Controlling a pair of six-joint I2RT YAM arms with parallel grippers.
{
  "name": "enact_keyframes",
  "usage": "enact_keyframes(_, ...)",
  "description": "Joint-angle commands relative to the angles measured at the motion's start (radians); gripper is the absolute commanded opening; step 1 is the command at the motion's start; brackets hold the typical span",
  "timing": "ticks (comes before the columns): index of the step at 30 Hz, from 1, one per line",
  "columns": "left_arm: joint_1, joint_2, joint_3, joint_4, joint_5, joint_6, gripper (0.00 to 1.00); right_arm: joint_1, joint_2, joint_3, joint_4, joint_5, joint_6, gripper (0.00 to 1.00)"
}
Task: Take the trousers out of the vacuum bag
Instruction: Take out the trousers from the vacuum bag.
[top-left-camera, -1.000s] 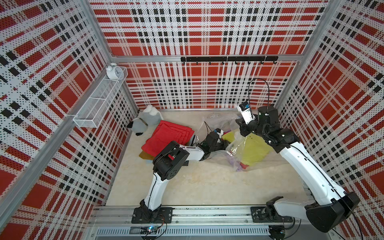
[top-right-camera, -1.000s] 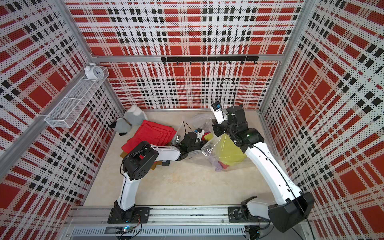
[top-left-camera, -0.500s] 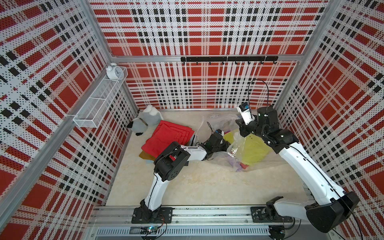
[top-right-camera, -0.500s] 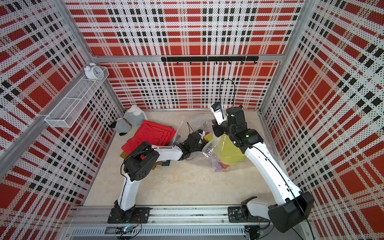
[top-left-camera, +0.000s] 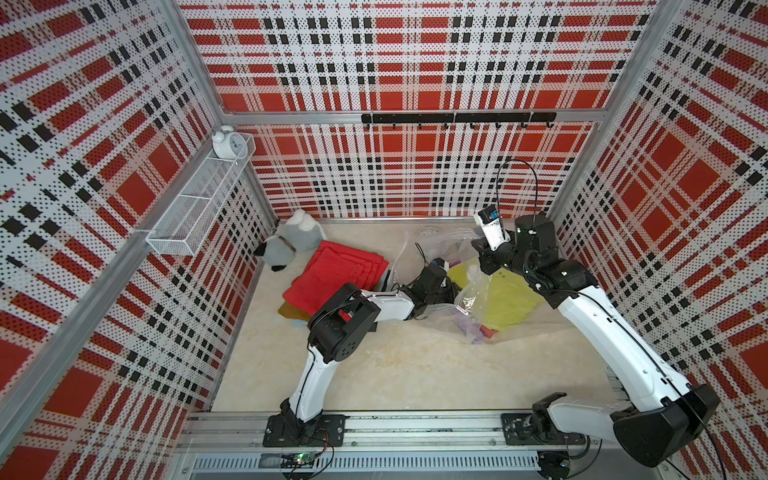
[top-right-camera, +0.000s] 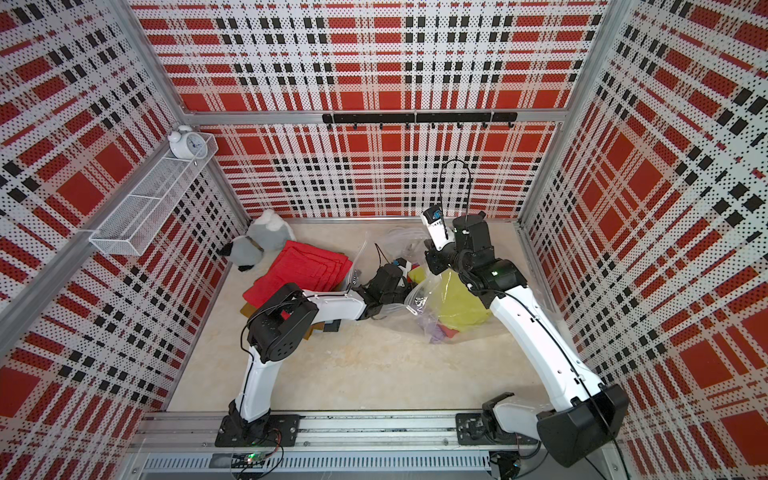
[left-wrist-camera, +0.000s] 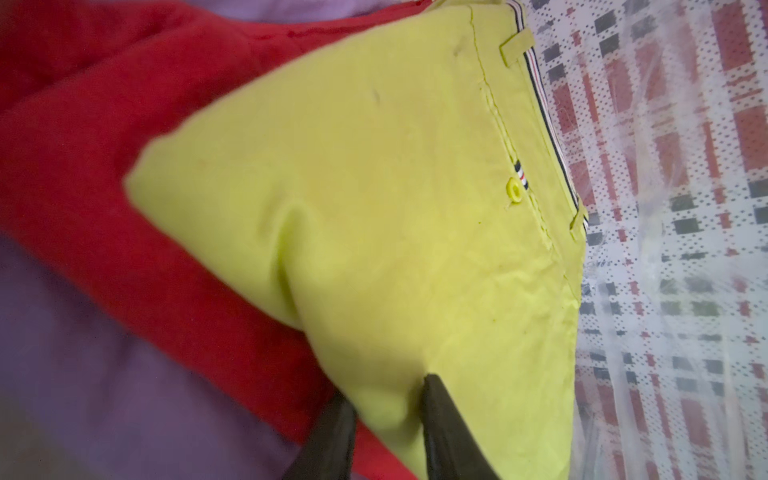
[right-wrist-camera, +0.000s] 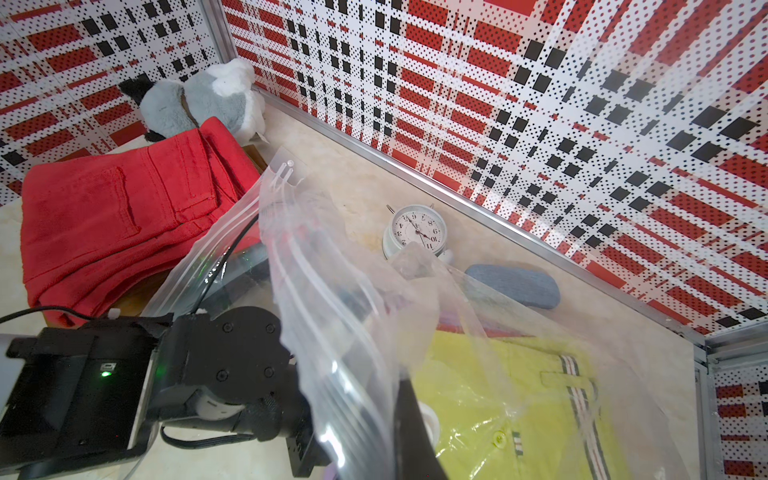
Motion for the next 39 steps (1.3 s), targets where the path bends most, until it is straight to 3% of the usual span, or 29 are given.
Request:
enact_keyframes(1, -0.003, 0.026, 0.054, 0.045, 0.035, -0.002, 0.19, 0.010, -0.030, -0.011, 0.034, 0.009, -0.003, 0.00)
enact_keyframes(5, -0.003, 0.029, 0.071, 0.051, 0.041, -0.005, 0.17, 0.010, -0.036, -0.022, 0.037, 0.017, -0.004, 0.00)
enact_keyframes(9, 0.009, -0.001, 0.059, 0.045, 0.034, -0.004, 0.00, 0.010, -0.043, -0.037, 0.045, 0.032, -0.008, 0.00)
enact_keyframes(23, 0.136, -0.270, -0.050, -0.089, 0.000, 0.103, 0.00, 0.007, -0.013, -0.051, 0.065, 0.076, -0.018, 0.00)
enact_keyframes(39, 0.224, -0.436, -0.021, -0.219, 0.017, 0.193, 0.00, 0.003, -0.006, -0.073, 0.085, 0.077, -0.008, 0.00)
